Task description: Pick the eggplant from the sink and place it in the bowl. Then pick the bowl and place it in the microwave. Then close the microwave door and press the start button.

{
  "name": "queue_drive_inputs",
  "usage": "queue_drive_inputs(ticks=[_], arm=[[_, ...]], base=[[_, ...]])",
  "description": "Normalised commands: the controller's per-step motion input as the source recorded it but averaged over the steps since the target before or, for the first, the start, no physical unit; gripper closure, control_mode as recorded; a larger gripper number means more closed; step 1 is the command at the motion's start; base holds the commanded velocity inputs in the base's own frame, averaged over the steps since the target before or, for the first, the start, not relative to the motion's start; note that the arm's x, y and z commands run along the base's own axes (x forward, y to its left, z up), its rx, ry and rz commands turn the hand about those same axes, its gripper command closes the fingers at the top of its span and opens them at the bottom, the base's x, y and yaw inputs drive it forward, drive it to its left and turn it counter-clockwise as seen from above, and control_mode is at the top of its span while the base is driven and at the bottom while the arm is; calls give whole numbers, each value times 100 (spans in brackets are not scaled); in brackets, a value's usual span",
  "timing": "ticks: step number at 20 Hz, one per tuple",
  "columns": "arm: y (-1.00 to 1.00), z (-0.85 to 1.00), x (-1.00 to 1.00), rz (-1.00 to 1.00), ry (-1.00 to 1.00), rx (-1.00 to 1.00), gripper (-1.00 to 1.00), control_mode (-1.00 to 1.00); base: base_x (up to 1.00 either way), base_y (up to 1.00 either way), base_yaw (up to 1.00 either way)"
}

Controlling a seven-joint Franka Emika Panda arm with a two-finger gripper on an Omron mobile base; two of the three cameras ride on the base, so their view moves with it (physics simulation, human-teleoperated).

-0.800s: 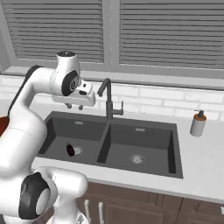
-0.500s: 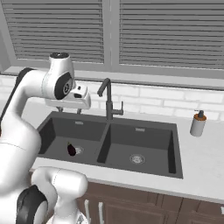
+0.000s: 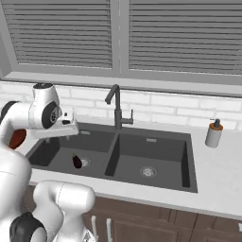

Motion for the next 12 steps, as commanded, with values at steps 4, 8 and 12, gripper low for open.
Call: queue_drive_inputs(ticks=[4, 8, 12], arm=[[23, -68, 100, 35, 41, -1, -100, -100], [20, -77, 100, 33, 36, 0, -100, -100], [45, -74, 69, 21, 17, 0, -100, -100]], base=[[0, 0, 0], [0, 0, 0], [0, 0, 0]])
